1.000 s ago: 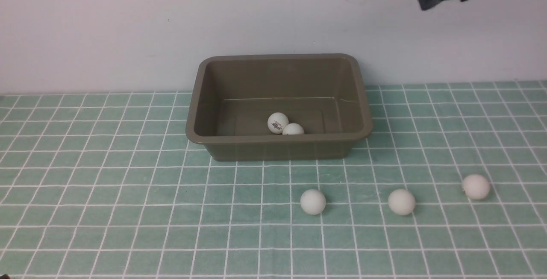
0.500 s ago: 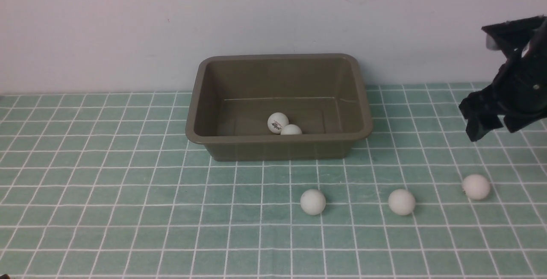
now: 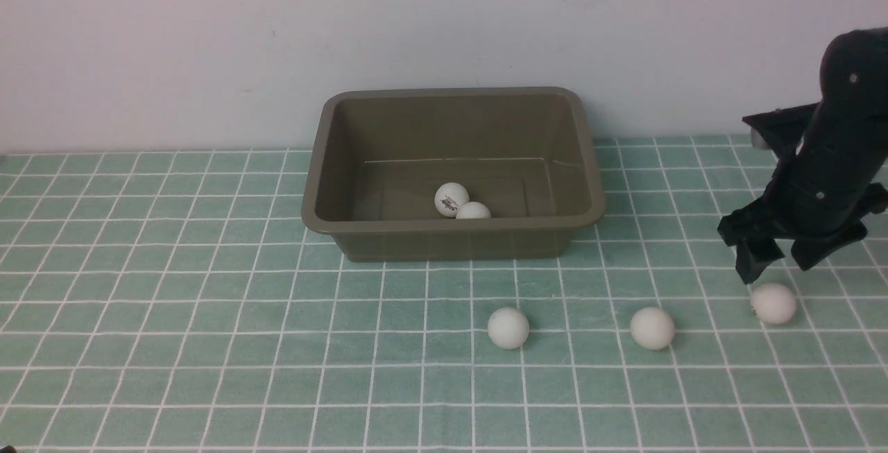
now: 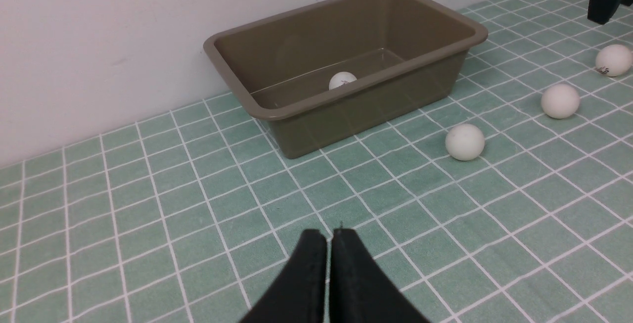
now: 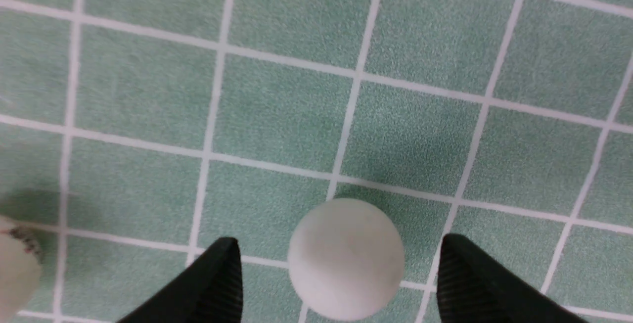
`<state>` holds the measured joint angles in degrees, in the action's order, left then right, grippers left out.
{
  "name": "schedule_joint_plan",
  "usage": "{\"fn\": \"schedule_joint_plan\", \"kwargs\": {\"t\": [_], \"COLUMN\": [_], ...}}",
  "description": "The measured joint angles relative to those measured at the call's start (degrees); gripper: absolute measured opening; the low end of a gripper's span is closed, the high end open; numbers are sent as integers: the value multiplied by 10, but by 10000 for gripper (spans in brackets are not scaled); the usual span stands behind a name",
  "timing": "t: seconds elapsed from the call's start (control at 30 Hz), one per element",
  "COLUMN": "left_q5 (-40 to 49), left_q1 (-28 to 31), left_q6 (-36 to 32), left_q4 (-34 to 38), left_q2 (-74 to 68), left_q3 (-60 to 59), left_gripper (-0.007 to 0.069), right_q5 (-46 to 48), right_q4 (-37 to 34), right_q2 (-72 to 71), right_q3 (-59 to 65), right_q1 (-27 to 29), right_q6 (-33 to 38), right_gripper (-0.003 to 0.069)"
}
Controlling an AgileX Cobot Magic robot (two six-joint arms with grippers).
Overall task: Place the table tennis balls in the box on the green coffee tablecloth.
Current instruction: 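Reach for and grasp a ping pong ball on the table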
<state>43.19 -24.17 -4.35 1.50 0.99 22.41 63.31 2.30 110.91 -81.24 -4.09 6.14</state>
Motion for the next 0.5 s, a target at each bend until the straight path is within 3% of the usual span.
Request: {"fn": "schedule_joint_plan", "kwargs": {"t": [0.5], "left_q5": [0], "left_q1": [0], "left_q6": [0], "left_q4": [0], "left_q2": [0], "left_q3": [0], "left_gripper": [-4], "right_q5": [-1], "right_q4": [12], "right_q2": [35], "right_q3": [0], "right_q1": [0], "right_q6": [-3], "right_gripper": [480]}}
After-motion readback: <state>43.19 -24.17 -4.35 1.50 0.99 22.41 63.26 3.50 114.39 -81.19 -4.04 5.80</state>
